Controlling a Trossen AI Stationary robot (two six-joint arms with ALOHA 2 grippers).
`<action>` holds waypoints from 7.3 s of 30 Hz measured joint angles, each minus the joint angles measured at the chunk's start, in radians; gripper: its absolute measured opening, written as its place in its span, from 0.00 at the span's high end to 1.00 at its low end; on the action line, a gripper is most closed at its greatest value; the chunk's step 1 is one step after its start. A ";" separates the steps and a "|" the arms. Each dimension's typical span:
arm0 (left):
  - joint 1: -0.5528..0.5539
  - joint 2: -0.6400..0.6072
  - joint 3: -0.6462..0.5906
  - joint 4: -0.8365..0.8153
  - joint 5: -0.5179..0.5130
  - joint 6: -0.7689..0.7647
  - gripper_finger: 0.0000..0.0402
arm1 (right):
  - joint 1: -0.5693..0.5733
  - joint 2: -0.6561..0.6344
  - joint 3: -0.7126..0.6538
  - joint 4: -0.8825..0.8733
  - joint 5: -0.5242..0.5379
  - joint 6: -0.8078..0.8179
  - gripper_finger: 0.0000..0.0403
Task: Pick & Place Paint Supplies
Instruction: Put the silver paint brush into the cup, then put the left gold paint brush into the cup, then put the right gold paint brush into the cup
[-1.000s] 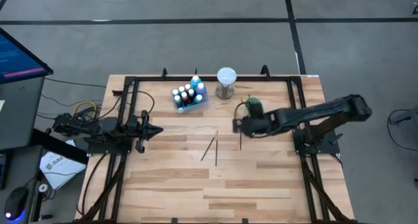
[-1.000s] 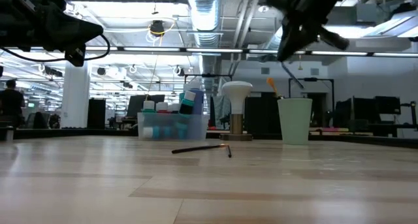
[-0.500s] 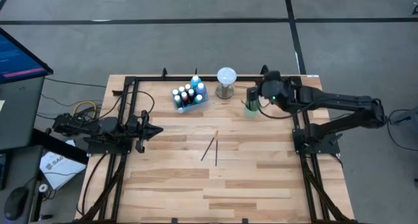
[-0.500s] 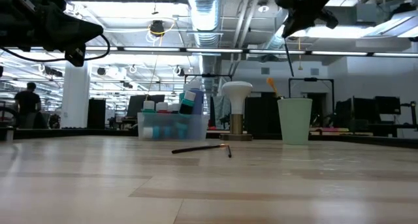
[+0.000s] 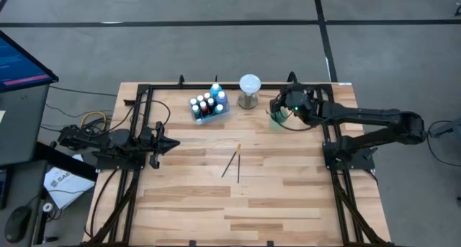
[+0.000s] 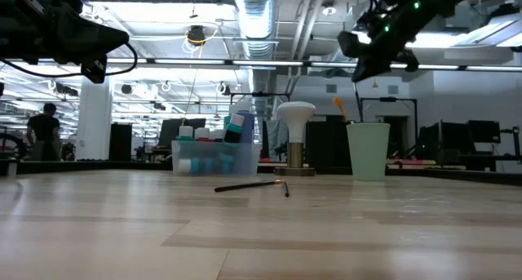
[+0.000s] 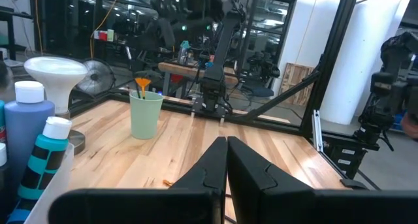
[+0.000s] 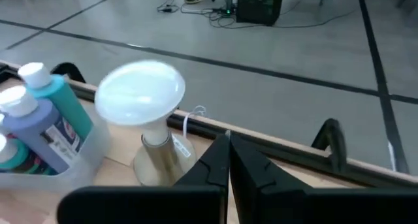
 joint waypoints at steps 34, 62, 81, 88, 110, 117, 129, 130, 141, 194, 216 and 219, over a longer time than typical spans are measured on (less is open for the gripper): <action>0.000 0.000 0.000 -0.001 0.000 0.000 0.99 | 0.316 0.240 0.407 -0.457 -0.318 0.324 0.49; 0.000 0.000 0.000 -0.001 0.000 0.000 0.99 | 0.314 0.989 0.842 -0.657 -0.552 0.622 0.37; 0.000 0.000 0.000 0.000 0.000 0.000 0.99 | 0.295 1.113 0.847 -0.646 -0.703 0.609 0.48; 0.000 0.000 0.000 0.000 0.000 0.000 0.99 | 0.288 1.114 0.846 -0.663 -0.708 0.591 0.79; 0.000 0.000 0.000 0.001 0.000 0.000 0.99 | 0.385 1.025 0.835 -0.807 -0.687 0.228 1.00; 0.000 0.000 0.000 0.002 0.000 0.000 0.99 | 0.435 1.006 0.838 -0.860 -0.677 0.257 1.00; 0.000 0.000 0.000 0.003 0.000 0.000 0.99 | 0.449 0.961 0.839 -1.038 -0.664 0.344 0.77; 0.000 0.000 0.000 0.003 0.000 0.000 0.99 | 0.458 0.948 0.838 -1.041 -0.654 0.316 0.75; 0.000 0.000 0.000 0.009 0.000 0.000 0.99 | 0.560 0.546 0.552 -0.963 -0.645 -0.066 0.73; 0.000 0.000 0.000 0.011 0.000 0.000 0.99 | 0.342 0.462 -0.058 -0.519 -0.768 0.332 0.96; 0.000 0.000 0.000 0.014 0.000 0.000 0.99 | 0.353 0.174 0.115 -0.835 -0.871 0.373 1.00; 0.000 0.000 0.000 0.015 0.000 0.000 0.99 | 0.335 0.140 0.175 -0.906 -0.981 0.342 1.00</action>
